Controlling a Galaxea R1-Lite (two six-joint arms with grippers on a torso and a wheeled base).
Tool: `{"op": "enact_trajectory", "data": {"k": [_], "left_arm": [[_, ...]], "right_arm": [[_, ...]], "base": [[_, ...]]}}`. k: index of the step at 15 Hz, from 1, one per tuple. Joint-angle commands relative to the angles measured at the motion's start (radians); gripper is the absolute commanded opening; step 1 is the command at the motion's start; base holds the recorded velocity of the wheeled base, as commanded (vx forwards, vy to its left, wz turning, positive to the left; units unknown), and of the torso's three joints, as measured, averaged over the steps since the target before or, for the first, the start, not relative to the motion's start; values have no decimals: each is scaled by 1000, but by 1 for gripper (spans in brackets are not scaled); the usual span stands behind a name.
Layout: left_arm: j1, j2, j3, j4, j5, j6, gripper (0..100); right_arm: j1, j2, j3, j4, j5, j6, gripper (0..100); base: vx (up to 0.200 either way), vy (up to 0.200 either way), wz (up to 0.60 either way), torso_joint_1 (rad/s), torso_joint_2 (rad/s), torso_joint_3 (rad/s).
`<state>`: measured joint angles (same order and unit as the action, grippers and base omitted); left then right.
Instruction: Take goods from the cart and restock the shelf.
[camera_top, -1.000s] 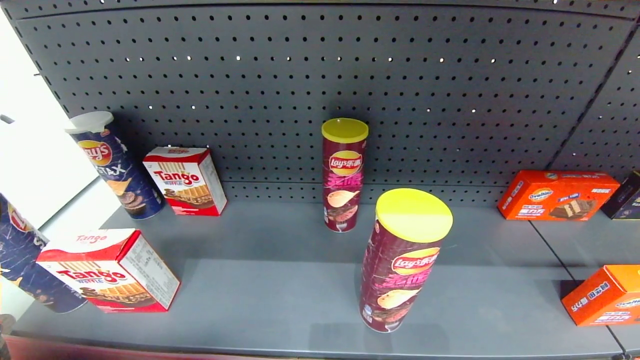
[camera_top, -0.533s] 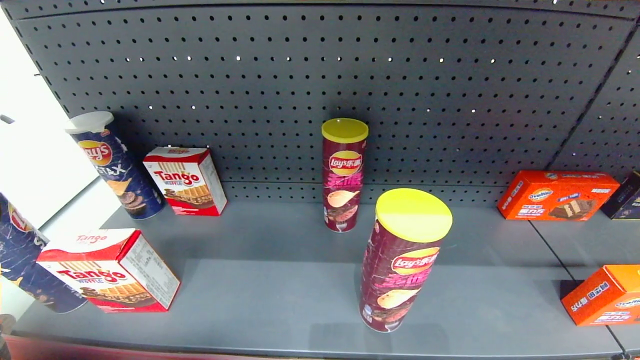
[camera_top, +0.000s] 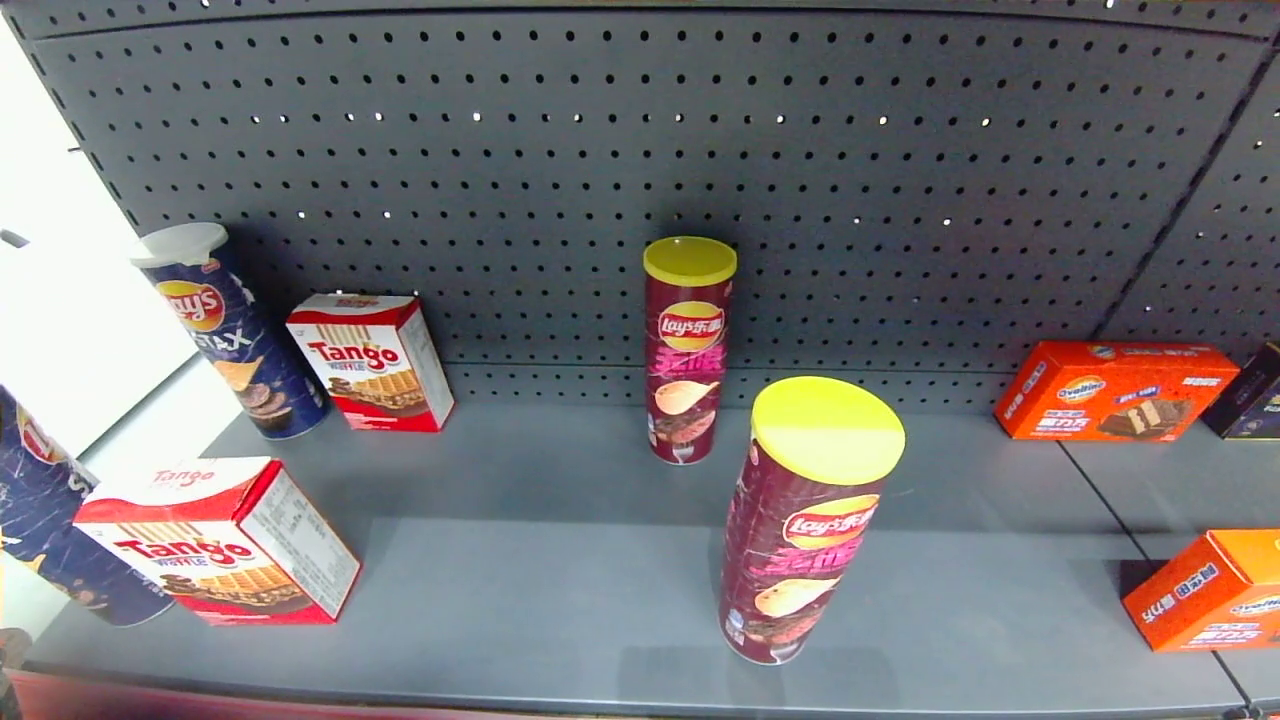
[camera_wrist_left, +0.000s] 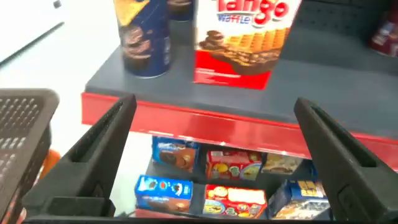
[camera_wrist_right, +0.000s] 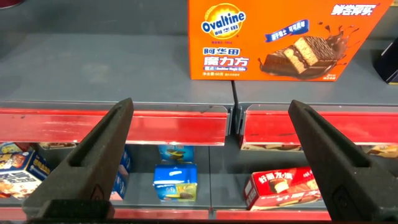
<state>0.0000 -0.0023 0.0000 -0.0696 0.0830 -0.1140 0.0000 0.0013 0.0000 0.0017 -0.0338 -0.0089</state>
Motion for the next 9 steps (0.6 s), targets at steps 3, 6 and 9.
{"op": "enact_trajectory", "data": {"k": [3, 6, 9], "left_arm": [[-2, 2, 0, 60, -8, 103, 100], [-2, 2, 0, 63, -89, 102, 100], [-2, 2, 0, 63, -89, 105, 100]], "right_arm": [[0, 0, 0, 0, 9, -2, 100], [0, 0, 0, 0, 11, -2, 100], [-6, 106, -186, -23, 11, -22, 100]], "base": [[0, 0, 0, 0, 0, 0], [0, 0, 0, 0, 0, 0], [0, 0, 0, 0, 0, 0]]}}
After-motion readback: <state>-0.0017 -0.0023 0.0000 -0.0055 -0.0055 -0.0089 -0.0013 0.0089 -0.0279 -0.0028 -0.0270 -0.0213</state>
